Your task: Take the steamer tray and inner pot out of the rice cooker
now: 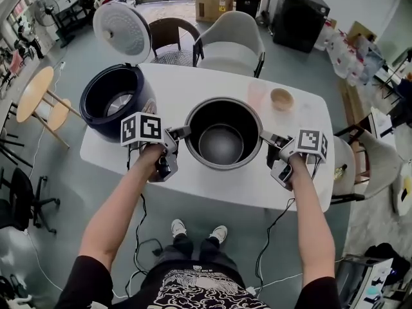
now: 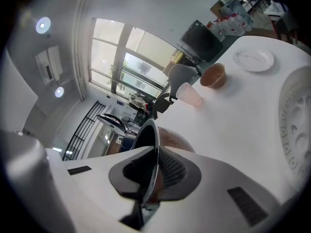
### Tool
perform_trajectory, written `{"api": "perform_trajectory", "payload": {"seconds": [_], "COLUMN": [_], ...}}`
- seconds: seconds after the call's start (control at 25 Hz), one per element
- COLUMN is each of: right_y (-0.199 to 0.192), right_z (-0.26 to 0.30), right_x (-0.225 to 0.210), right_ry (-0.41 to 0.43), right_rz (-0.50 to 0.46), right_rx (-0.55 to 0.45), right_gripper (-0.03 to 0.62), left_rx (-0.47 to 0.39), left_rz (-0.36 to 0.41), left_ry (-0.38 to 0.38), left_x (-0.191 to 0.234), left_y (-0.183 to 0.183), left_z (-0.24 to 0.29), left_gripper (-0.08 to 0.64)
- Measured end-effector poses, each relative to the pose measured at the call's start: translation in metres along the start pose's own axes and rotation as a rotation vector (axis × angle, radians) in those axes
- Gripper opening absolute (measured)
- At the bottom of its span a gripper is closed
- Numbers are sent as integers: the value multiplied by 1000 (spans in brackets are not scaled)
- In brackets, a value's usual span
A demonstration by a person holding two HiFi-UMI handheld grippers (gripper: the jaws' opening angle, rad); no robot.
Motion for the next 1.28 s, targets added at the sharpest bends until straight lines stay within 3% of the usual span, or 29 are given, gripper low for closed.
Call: {"api": "perform_trajectory", "payload": {"seconds": [0.32, 0.56, 0.8, 0.92, 1.08, 1.28], "right_y": [-4, -14, -13, -12, -1, -9], "right_z": [5, 16, 15, 7, -17, -39], "right_x": [-26, -29, -28, -22, -7, 43], "right_ry": [-13, -31, -27, -85, -166, -176], "right_rz": [32, 7, -28, -96, -175, -281], "right_rx": [10, 23, 1, -10, -61, -159], "right_gripper": [38, 40, 43, 44, 34, 29], "left_rx": [28, 16, 15, 14, -14, -62], "left_rz": [0, -30, -1, 28, 73, 212], "left_ry": [26, 23, 12, 62, 102, 101], "left_x": [11, 27, 25, 24, 7, -31], "left_y": [-12, -22, -21, -21, -12, -4], "left_z": [19, 15, 15, 7, -12, -42], "left_gripper": [41, 41, 53, 122, 94, 87]}}
Point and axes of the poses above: the fingertips, and each gripper's own axes: z forward along the fingers, x to its left, y out of its top, the point moved 3 cm from there along -z, backward along the fingers, and after that the axes turned 10 degrees about x, right-handed, at the moved point
